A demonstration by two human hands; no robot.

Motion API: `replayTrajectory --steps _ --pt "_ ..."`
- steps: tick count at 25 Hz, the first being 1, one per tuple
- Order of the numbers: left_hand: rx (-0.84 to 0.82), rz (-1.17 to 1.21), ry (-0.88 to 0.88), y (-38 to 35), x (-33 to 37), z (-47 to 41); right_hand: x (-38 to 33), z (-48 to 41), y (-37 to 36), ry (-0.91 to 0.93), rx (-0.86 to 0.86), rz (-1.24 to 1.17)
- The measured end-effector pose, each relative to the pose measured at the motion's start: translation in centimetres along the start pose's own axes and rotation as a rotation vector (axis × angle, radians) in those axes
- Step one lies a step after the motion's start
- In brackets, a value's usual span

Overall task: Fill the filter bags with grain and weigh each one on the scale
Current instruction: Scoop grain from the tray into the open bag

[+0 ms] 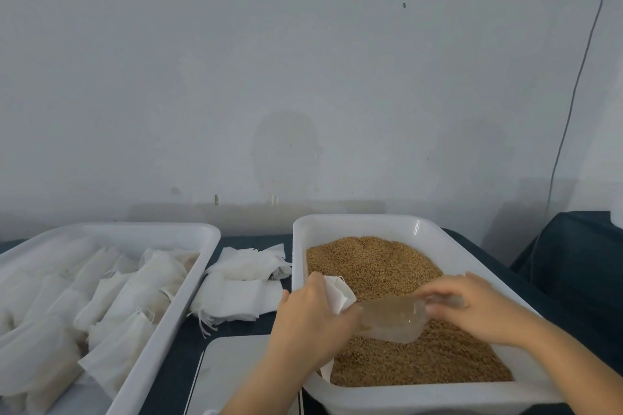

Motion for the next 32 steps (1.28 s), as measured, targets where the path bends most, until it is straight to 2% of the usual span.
replayTrajectory --steps 3,7,13,18,26,32 --pt "-0.011 -0.029 0.009 -0.1 0.0 0.0 0.1 0.7 2.0 -0.032 0.062 -0.048" --pt "-0.032 -0.126 0.007 -0.3 0.1 -0.1 -0.7 1.5 5.3 0.021 0.168 -0.1" --pt "-0.054 -0.183 0.007 -0.4 0.0 -0.1 -3.2 1.3 7.5 0.118 0.218 0.242" --pt "-0.059 -0.204 0.005 -0.4 0.1 0.1 -5.0 0.9 7.8 0.147 0.272 0.402" --pt "-0.049 -0.182 -0.011 -0.5 -0.1 0.0 -6.4 0.9 8.5 0.155 0.299 0.562" --pt "-0.029 -0.154 0.0 -0.5 0.0 -0.1 -6.9 1.0 8.6 0.163 0.277 0.556"
Point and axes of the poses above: each hand's wrist, its own z-axis away from the middle knuckle, its own y-axis out of the back of the hand, x = y × z, the point moved 2 cm from there along -z, towards the middle knuckle, and after that the axes turned 4 degrees about -y, right-handed, at the moved point
